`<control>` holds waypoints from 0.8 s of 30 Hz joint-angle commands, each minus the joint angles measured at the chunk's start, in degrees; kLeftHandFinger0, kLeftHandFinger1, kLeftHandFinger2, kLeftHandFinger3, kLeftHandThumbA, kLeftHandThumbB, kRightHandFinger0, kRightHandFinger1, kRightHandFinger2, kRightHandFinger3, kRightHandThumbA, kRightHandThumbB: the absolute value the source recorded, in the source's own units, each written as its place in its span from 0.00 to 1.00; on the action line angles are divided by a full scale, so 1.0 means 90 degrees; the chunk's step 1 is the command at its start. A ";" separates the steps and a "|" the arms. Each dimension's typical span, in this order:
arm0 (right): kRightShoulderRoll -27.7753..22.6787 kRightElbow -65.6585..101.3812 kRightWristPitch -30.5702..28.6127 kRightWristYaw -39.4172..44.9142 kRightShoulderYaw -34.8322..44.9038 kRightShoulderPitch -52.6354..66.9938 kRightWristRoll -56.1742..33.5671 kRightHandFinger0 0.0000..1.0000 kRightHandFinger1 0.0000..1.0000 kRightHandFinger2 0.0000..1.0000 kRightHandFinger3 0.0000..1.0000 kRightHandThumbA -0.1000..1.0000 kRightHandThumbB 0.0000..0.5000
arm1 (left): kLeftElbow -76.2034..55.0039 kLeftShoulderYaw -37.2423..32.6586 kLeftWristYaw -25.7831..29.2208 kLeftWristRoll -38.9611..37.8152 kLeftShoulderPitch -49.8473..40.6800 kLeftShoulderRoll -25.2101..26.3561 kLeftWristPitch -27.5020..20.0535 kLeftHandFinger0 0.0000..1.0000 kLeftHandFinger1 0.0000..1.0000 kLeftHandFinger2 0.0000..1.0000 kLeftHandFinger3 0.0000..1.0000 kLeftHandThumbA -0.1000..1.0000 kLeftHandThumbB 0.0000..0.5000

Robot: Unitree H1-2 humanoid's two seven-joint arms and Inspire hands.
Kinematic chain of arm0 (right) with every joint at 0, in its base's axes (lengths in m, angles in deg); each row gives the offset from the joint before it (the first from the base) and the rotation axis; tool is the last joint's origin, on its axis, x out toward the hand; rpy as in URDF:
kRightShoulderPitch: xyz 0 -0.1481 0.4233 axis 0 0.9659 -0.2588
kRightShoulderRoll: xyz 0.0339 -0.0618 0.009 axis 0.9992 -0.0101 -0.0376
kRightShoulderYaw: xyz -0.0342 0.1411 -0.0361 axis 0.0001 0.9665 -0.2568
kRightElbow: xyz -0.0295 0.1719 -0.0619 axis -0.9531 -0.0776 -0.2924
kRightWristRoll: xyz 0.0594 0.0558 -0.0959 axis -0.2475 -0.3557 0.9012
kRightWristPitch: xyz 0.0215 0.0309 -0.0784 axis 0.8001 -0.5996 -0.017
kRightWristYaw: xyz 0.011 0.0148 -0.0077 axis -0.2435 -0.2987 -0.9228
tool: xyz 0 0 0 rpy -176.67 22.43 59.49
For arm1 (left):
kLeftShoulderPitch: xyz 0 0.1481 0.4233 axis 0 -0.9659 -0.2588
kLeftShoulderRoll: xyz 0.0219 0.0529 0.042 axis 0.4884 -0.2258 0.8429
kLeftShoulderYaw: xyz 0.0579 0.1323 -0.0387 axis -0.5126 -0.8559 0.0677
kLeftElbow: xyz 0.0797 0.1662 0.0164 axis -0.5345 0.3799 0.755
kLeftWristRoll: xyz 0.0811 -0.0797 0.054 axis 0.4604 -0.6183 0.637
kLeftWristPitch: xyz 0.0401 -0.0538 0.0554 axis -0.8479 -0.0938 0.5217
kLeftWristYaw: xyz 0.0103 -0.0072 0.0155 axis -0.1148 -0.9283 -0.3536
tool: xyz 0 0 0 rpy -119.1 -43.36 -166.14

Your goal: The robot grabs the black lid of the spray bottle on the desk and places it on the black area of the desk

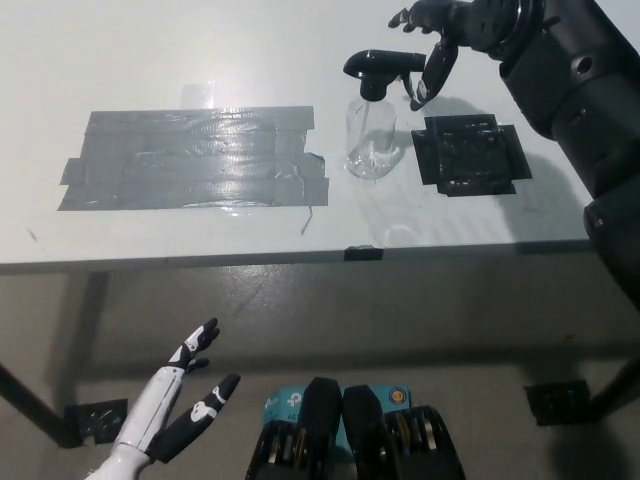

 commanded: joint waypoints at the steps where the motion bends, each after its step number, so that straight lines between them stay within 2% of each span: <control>1: 0.0052 0.0027 -0.0195 -0.0280 0.0023 -0.0414 0.0036 1.00 1.00 1.00 1.00 0.94 1.00 | -0.0215 -0.0029 -0.0063 0.0070 0.0114 0.0107 -0.0135 0.90 0.99 1.00 1.00 0.87 0.44; 4: 0.0101 0.0030 -0.0234 -0.0331 -0.0014 -0.0422 0.0077 1.00 1.00 1.00 1.00 0.95 1.00 | -0.0236 -0.0016 -0.0086 0.0001 0.0105 0.0098 -0.0089 0.89 0.98 1.00 1.00 0.85 0.45; 9: 0.0132 0.0013 -0.0080 -0.0327 0.0157 -0.0382 -0.0087 1.00 1.00 1.00 1.00 0.88 1.00 | -0.0193 -0.0041 -0.0099 0.0057 0.0148 0.0122 -0.0138 0.88 0.97 1.00 1.00 0.85 0.43; 22: 0.0172 -0.0013 -0.0034 -0.0281 0.0044 -0.0391 0.0098 1.00 1.00 1.00 1.00 0.84 0.98 | -0.0191 -0.0059 -0.0132 0.0099 0.0195 0.0140 -0.0110 0.87 0.96 1.00 1.00 0.85 0.44; 23: 0.0169 -0.0009 -0.0062 -0.0283 0.0021 -0.0388 0.0119 1.00 1.00 1.00 1.00 0.80 0.94 | -0.0186 -0.0060 -0.0132 0.0102 0.0197 0.0145 -0.0126 0.87 0.95 1.00 1.00 0.85 0.43; 24: 0.0154 -0.0004 -0.0089 -0.0287 0.0005 -0.0397 0.0131 1.00 1.00 1.00 1.00 0.78 0.95 | -0.0171 -0.0065 -0.0122 0.0109 0.0216 0.0138 -0.0152 0.86 0.95 1.00 1.00 0.85 0.43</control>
